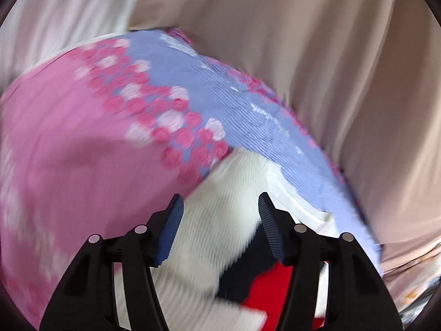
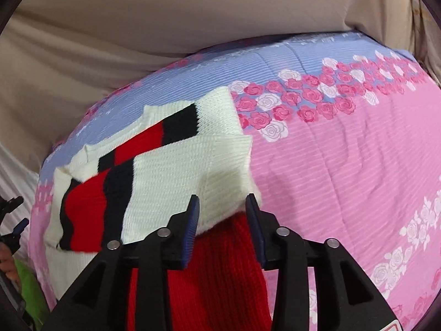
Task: Fold small clothes
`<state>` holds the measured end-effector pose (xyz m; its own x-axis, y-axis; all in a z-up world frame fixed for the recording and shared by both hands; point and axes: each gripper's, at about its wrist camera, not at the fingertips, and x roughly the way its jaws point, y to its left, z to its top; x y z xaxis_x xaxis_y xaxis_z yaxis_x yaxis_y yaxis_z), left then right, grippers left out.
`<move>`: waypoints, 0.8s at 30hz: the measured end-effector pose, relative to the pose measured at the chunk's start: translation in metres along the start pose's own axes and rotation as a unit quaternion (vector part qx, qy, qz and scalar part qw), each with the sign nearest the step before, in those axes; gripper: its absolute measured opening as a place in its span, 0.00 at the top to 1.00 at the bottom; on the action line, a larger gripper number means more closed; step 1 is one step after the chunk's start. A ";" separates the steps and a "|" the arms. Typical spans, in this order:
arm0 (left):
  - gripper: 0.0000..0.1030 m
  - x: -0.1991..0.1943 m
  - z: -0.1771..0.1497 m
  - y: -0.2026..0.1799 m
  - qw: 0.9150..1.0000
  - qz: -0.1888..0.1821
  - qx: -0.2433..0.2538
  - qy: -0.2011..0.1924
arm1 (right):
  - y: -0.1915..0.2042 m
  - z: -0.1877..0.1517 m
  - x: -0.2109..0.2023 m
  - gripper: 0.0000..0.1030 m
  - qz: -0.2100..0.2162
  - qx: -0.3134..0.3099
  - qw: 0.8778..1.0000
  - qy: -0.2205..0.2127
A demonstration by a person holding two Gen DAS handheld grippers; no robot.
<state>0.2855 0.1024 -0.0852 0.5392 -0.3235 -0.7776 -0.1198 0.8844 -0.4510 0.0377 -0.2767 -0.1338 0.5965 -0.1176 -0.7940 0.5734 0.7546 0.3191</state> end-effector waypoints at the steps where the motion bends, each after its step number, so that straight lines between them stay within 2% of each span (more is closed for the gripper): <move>1: 0.47 0.021 0.009 -0.006 1.000 0.000 0.006 0.024 | -0.001 0.004 0.003 0.59 0.002 0.005 1.000 -0.001; 3: 0.47 0.055 0.016 -0.015 0.997 -0.013 0.006 0.074 | 0.001 0.013 0.007 0.54 0.006 0.007 1.000 0.000; 4: 0.52 0.071 0.018 -0.020 0.995 -0.013 0.004 0.094 | 0.004 0.018 0.014 0.51 0.007 0.002 1.000 0.004; 6: 0.66 0.085 0.018 -0.024 0.995 -0.006 0.005 0.095 | 0.011 0.022 0.022 0.48 0.003 -0.009 1.000 0.009; 8: 0.85 0.098 0.016 -0.030 0.995 0.025 0.027 0.092 | 0.015 0.025 0.033 0.49 0.003 -0.016 1.000 0.019; 11: 0.91 0.094 0.024 -0.024 0.997 0.030 0.017 0.073 | 0.019 0.031 0.036 0.86 0.025 -0.010 0.999 0.029; 14: 0.92 0.066 0.042 -0.013 0.999 0.036 0.002 0.018 | 0.028 0.050 -0.006 0.90 0.092 0.005 0.996 -0.022; 17: 0.92 0.056 0.053 -0.001 0.999 0.039 -0.009 -0.009 | 0.039 0.067 -0.030 0.91 0.119 -0.022 0.989 -0.088; 18: 0.92 0.064 0.054 0.001 0.999 0.050 -0.005 -0.005 | 0.038 0.069 -0.020 0.91 0.112 -0.028 0.990 -0.078; 19: 0.92 0.075 0.054 0.004 0.998 0.061 -0.002 0.009 | 0.035 0.070 0.001 0.91 0.094 -0.030 0.994 -0.048; 21: 0.91 0.096 0.049 0.009 0.997 0.072 -0.001 0.035 | 0.022 0.061 0.057 0.90 0.038 -0.020 0.998 0.041; 22: 0.91 0.095 0.046 0.009 0.997 0.072 0.010 0.030 | 0.018 0.056 0.070 0.90 0.031 -0.017 0.997 0.068; 23: 0.88 0.090 0.045 0.007 0.997 0.070 0.020 0.027 | 0.017 0.053 0.066 0.89 0.038 -0.012 0.997 0.061; 24: 0.87 0.084 0.046 0.007 0.997 0.066 0.025 0.026 | 0.018 0.054 0.056 0.83 0.040 -0.012 0.998 0.046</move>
<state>0.3683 0.0965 -0.1340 0.4764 -0.2185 -0.8517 -0.1456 0.9357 -0.3215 0.1117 -0.3041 -0.1447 0.5856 0.0029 -0.8106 0.5118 0.7741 0.3726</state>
